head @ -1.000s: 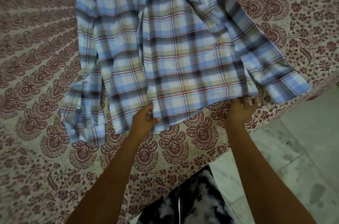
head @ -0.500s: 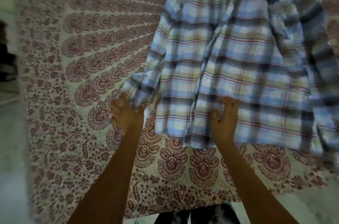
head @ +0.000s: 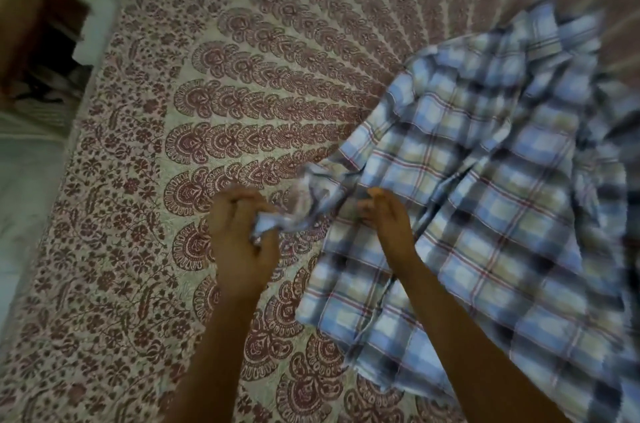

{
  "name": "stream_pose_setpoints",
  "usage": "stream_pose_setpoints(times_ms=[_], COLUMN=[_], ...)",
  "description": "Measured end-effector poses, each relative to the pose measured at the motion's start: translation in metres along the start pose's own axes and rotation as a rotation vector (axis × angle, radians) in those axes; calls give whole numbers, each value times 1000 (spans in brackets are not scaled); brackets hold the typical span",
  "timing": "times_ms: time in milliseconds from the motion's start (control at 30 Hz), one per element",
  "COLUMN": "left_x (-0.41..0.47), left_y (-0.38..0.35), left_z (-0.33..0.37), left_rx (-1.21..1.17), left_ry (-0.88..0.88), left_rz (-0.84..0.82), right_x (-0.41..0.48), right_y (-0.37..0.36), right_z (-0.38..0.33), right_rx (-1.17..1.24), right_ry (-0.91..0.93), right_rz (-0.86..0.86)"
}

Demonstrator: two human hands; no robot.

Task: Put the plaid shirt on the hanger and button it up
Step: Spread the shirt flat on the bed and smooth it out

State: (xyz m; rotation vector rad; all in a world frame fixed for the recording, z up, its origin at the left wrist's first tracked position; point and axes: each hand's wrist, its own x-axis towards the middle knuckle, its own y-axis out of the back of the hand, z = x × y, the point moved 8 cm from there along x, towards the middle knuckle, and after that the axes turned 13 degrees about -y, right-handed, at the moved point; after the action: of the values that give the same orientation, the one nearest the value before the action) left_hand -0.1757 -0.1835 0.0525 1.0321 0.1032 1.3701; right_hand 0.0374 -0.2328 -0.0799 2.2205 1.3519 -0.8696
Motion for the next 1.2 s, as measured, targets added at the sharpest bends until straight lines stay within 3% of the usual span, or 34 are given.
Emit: stream_pose_setpoints(times_ms=[100, 200, 300, 333, 367, 433, 567, 633, 800, 867, 933, 1000, 1033, 1100, 1200], left_x=[-16, -76, -140, -152, -154, -134, -67, -58, -71, -72, -70, -56, -45, -27, -20], left_y=[-26, -53, -57, -52, -49, -51, -53, -66, -113, -114, -106, -82, -63, -19, 34], left_z=[9, -37, -84, -91, -94, -101, -141, -144, -102, -96, -110, -133, -151, -195, -251], left_rx=[82, 326, 226, 118, 31, -59, 164, 114, 211, 42, -259, -575, -663, -681, -463], left_ry=[-283, -295, 75, 256, 392, 488, 413, 415, 17, 144, 442, 755, 881, 1040, 1063], left_rz=[-385, -910, -1582, -1736, -1770, -1600, -1022, -991, -1193, -1158, -1101, -894, -710, -321, -74], right_x=[37, 55, 60, 64, 66, 67, 72, 75, 67, 67, 66, 67, 69, 76, 88], right_y=[-34, -53, -55, -55, -55, -55, -54, -48, -56, -56, -59, -61, -61, -57, -38], right_z=[1, -1, -3, 0, -1, -6, -17, -21, -19, -21, -32, -45, -51, -60, -59], right_rx=[-13, -214, -169, -85, -9, 94, 181, 234, 635, 705, 707, 746, 778, 861, 840], right_ry=[-313, -265, -224, -234, -230, -235, -240, -235, -372, -366, -309, -248, -226, -197, -247], right_rz=[-101, -8, 151, 180, 204, 246, 283, 313, 147, 117, 77, 49, 39, 49, 209])
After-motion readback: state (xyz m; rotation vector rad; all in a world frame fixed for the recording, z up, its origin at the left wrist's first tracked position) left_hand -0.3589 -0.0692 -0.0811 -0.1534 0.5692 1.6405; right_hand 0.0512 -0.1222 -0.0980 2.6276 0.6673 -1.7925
